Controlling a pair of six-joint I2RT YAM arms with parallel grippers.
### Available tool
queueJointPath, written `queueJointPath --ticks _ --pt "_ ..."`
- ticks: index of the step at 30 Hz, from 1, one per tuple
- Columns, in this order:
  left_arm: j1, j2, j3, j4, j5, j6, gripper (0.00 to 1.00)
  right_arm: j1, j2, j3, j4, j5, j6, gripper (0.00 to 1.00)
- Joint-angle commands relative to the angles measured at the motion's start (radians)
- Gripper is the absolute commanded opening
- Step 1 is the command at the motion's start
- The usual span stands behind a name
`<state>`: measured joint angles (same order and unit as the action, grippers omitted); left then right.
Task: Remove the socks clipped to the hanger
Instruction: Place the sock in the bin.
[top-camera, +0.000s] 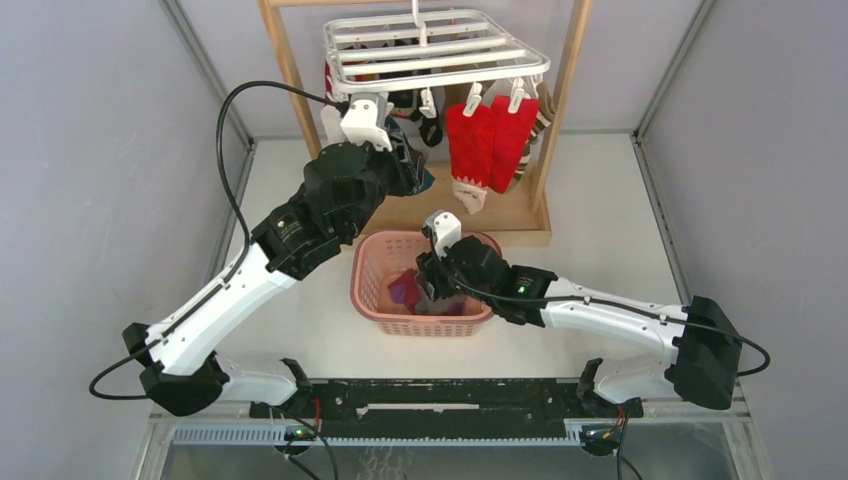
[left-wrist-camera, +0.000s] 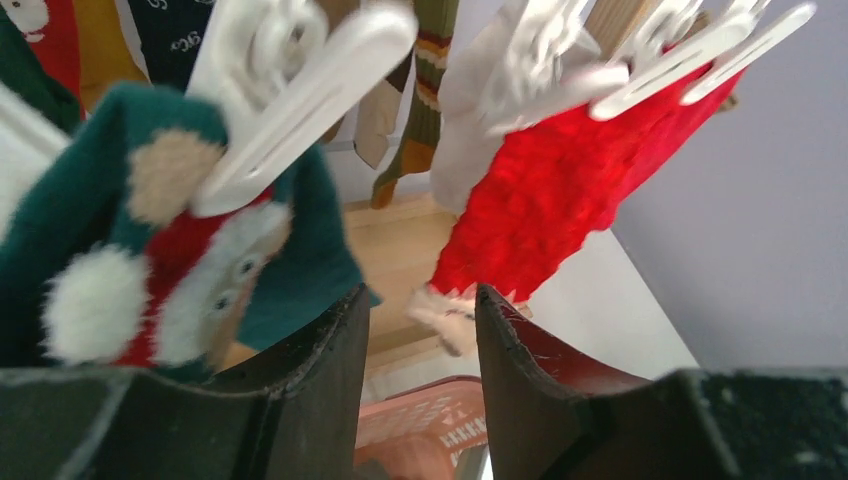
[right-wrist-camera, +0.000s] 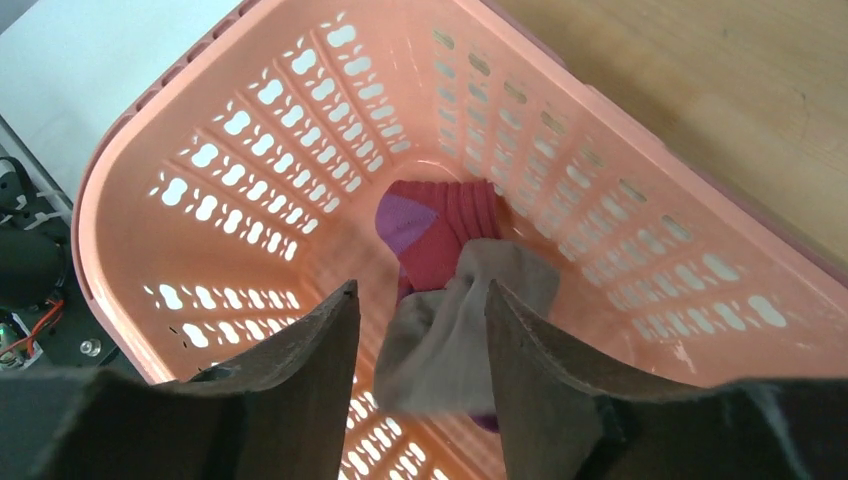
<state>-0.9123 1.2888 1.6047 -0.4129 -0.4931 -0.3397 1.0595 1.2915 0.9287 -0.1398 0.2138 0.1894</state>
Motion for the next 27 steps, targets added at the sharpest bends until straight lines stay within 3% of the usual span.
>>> queueJointPath --ticks 1,4,13,24,25,27 --pt "-0.002 -0.053 -0.039 0.008 0.016 0.002 0.49 -0.007 -0.017 0.028 -0.019 -0.03 0.022 0.61" --pt "-0.002 -0.073 -0.063 0.008 0.019 0.003 0.52 -0.009 -0.047 0.028 -0.043 -0.035 0.019 0.66" --pt "-0.002 -0.125 -0.115 0.005 0.025 0.005 0.62 -0.094 -0.224 0.028 -0.075 -0.134 0.033 0.67" --pt "-0.003 -0.214 -0.123 -0.052 0.064 -0.005 0.85 -0.417 -0.374 0.028 -0.078 -0.262 0.096 0.64" --pt "-0.003 -0.219 -0.12 -0.06 0.069 -0.005 0.95 -0.458 -0.381 0.028 -0.073 -0.277 0.103 0.62" --pt "-0.003 -0.23 -0.118 -0.075 0.079 -0.007 1.0 -0.537 -0.391 0.028 -0.056 -0.323 0.121 0.6"
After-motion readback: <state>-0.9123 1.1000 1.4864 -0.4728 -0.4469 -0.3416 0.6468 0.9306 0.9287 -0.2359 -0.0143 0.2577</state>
